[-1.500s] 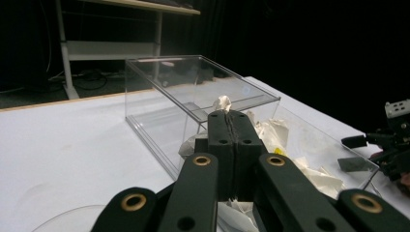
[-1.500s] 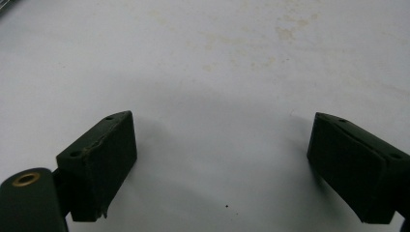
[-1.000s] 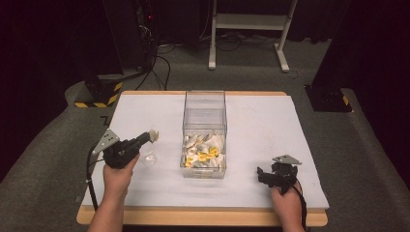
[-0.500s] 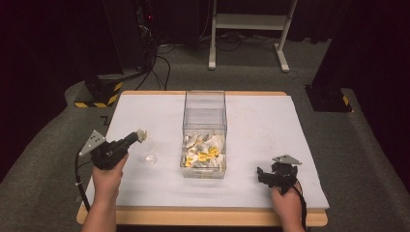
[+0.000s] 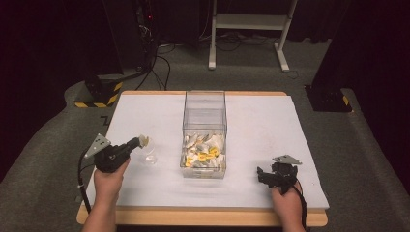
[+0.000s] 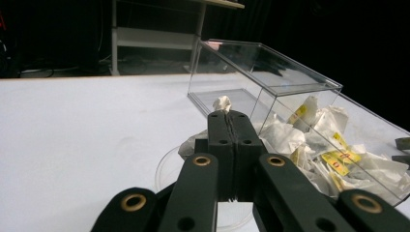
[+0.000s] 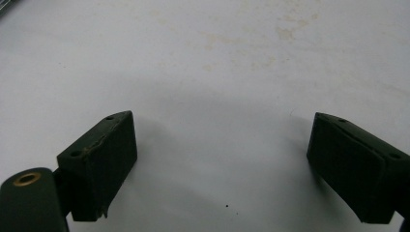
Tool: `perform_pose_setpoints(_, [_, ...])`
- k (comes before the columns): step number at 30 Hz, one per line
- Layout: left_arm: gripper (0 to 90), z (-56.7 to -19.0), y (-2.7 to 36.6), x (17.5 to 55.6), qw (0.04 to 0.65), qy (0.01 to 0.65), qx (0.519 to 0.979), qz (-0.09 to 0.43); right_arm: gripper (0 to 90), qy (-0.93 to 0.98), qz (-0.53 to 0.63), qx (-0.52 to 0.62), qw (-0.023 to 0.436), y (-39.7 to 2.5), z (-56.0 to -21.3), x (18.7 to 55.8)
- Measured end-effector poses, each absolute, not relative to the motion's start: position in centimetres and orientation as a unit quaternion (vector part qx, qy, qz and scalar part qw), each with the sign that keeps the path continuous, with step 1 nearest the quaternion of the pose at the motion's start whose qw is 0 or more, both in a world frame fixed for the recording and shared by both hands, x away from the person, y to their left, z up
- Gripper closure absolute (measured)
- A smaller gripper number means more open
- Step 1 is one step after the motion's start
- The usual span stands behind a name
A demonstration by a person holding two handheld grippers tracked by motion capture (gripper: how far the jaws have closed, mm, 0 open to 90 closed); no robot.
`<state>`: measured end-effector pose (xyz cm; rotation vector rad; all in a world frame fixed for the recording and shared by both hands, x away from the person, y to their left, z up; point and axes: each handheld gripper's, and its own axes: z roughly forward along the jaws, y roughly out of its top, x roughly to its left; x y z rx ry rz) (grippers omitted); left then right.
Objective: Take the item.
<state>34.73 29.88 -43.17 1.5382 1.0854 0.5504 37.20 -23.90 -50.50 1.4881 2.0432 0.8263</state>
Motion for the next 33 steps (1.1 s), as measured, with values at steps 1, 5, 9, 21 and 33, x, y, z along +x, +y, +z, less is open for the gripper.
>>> perform_pose_setpoints(1, [89.2, -43.3, 29.9, 34.7, 0.556, 0.462, 0.652, 0.231, 10.6, 0.746, 0.302, 0.543, 0.239, -23.9, -50.5, 37.2])
perform_pose_setpoints(5, [89.2, -43.6, 29.9, 34.8, 0.551, 0.463, 0.655, 0.23, 10.6, 0.746, 0.302, 0.543, 0.239, -23.9, -50.5, 37.2])
perform_pose_setpoints(9, [88.6, -43.7, 29.9, 34.8, 0.549, 0.464, 0.656, 0.23, 10.6, 0.746, 0.302, 0.543, 0.239, -23.9, -50.5, 37.2])
perform_pose_setpoints(21, [65.2, -43.2, 29.7, 34.7, 0.547, 0.452, 0.665, 0.234, 10.6, 0.746, 0.302, 0.543, 0.239, -23.9, -50.5, 37.2])
perform_pose_setpoints(33, [53.1, -42.8, 30.8, 34.4, 0.535, 0.461, 0.663, 0.25, 10.6, 0.746, 0.302, 0.543, 0.239, -23.9, -50.5, 37.2])
